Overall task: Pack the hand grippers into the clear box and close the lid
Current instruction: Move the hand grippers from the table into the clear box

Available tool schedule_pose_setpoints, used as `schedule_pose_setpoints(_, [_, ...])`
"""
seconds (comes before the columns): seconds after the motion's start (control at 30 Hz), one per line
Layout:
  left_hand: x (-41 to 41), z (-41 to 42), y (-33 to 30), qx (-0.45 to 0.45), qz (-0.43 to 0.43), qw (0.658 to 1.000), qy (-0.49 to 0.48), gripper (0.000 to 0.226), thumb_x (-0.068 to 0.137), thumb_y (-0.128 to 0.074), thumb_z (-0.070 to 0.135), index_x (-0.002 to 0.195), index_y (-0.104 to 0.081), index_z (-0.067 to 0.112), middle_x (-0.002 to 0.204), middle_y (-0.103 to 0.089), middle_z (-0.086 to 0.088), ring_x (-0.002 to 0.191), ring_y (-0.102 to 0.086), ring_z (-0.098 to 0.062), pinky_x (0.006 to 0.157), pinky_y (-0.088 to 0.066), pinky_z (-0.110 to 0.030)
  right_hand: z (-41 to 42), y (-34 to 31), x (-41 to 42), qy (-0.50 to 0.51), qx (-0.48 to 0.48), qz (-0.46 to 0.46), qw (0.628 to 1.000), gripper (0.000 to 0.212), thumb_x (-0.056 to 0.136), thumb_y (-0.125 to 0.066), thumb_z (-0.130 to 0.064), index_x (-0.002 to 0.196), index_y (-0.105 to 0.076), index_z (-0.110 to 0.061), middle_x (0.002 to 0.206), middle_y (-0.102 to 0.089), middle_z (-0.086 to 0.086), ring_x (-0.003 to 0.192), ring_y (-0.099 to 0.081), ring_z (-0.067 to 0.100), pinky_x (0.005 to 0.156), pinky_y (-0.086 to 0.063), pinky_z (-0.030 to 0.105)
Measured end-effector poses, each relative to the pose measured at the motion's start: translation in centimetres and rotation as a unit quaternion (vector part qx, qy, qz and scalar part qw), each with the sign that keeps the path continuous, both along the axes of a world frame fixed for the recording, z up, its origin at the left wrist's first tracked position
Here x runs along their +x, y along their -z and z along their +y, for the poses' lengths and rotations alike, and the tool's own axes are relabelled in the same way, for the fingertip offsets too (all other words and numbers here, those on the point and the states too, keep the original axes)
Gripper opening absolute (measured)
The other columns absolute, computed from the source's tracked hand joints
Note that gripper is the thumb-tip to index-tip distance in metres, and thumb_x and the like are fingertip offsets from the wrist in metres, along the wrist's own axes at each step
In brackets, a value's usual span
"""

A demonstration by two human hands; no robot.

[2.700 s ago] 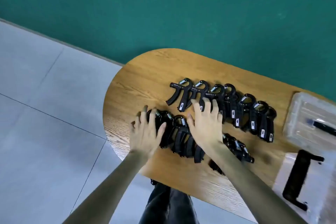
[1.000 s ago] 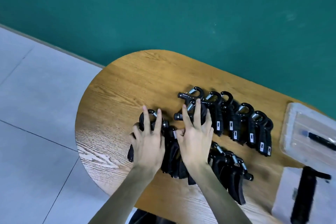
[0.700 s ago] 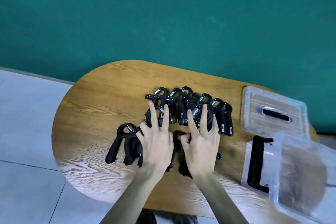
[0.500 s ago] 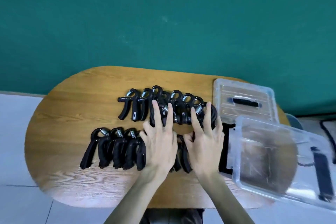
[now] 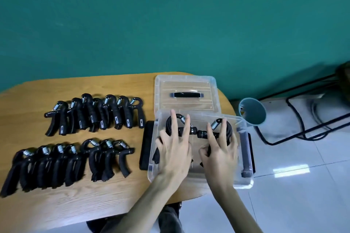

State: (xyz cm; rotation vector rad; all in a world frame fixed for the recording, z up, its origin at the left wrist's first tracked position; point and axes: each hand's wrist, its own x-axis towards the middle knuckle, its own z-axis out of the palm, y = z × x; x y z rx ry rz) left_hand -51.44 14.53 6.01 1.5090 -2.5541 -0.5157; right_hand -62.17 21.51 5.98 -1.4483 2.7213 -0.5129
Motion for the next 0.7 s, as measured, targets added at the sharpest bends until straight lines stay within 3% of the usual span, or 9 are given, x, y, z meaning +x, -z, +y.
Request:
schedule_pose_setpoints(0.1, [-2.4,0.7,1.8,0.037,-0.026,0.999,0.012,0.088,0.091,-0.062,0.016,0.163,-0.012,0.027,0.169,0.005,-0.021,0.097,-0.044,-0.035,0.076,-0.04,-0.046,1.0,1.9,-2.7,0.005,0.029,-0.039,0.999,0.073,0.075,-0.072,-0.006,0.143,-0.054,-0.022,0.163,-0.029,0.01,0.135,-0.033,0.045,0.091,-0.047,0.059])
schedule_pose_setpoints(0.27, [-4.3,0.9,4.3,0.093,-0.109,0.989,0.04,0.085,0.099,-0.05,0.016,0.162,0.006,0.029,0.165,0.025,-0.018,0.115,-0.04,-0.036,0.089,-0.037,-0.046,1.1,5.2,-4.5,0.024,0.096,-0.131,0.986,0.076,0.075,-0.069,-0.008,0.147,-0.049,-0.026,0.165,-0.023,0.006,0.134,-0.03,0.04,0.099,-0.044,0.059])
schedule_pose_setpoints(0.4, [-5.0,0.0,6.9,0.129,-0.165,0.977,0.03,0.087,0.101,-0.047,0.014,0.16,0.016,0.029,0.161,0.035,-0.018,0.121,-0.037,-0.035,0.095,-0.037,-0.045,0.0,7.8,-5.7,-0.021,0.207,-0.185,0.96,0.075,0.086,-0.06,-0.019,0.154,-0.032,-0.033,0.169,0.0,0.003,0.143,-0.021,0.043,0.112,-0.032,0.053])
schedule_pose_setpoints(0.53, [-5.4,0.0,10.3,0.155,-0.203,0.967,0.025,0.088,0.1,-0.048,0.011,0.161,0.012,0.029,0.16,0.038,-0.018,0.119,-0.038,-0.034,0.094,-0.038,-0.045,-0.5,10.5,-6.6,-0.044,0.265,-0.212,0.939,0.075,0.09,-0.055,-0.019,0.157,-0.025,-0.034,0.168,0.004,0.005,0.145,-0.019,0.044,0.112,-0.033,0.052])
schedule_pose_setpoints(0.7, [-6.2,-0.3,13.5,0.137,-0.206,0.969,0.014,0.092,0.097,-0.052,0.005,0.161,0.008,0.031,0.158,0.042,-0.016,0.111,-0.043,-0.033,0.087,-0.041,-0.043,-1.0,13.4,-7.5,-0.068,0.282,-0.221,0.931,0.073,0.093,-0.056,-0.02,0.158,-0.024,-0.029,0.168,0.005,0.008,0.149,-0.001,0.046,0.116,-0.03,0.055])
